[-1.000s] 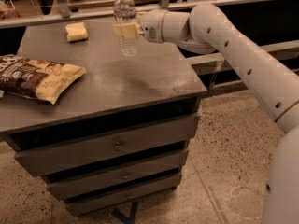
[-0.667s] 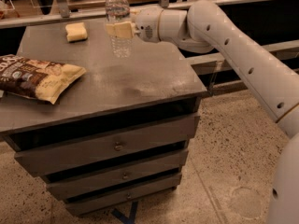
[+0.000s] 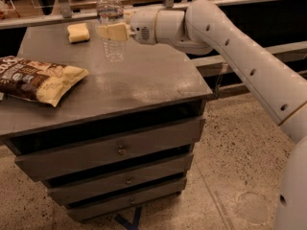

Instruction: Move water bottle near brown chip bag

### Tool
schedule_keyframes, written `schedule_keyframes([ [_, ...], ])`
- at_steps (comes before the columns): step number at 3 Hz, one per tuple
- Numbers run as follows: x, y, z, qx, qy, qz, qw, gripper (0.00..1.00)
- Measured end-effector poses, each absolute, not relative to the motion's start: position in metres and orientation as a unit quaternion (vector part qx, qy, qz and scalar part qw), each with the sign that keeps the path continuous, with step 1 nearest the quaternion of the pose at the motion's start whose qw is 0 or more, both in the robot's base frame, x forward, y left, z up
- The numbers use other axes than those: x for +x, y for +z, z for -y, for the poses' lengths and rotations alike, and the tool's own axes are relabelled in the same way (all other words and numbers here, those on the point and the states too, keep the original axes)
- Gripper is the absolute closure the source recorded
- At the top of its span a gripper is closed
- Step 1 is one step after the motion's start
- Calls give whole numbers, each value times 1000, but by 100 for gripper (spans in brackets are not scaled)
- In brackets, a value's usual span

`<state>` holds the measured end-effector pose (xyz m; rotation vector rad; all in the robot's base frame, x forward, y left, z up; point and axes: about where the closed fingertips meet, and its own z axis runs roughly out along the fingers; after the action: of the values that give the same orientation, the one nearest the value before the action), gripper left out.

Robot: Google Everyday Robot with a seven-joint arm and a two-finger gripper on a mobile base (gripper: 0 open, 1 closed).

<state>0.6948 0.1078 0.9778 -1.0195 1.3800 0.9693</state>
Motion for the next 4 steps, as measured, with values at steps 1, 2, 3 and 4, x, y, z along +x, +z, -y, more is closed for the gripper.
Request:
schedule_keyframes([
  [1,698,965,-124,-445,421,-578,539,100],
  [2,704,949,-148,-456,436,-572,525,100],
  [3,705,936,-174,-464,454,-562,512,100],
  [4,702,929,-192,-465,472,-556,501,100],
])
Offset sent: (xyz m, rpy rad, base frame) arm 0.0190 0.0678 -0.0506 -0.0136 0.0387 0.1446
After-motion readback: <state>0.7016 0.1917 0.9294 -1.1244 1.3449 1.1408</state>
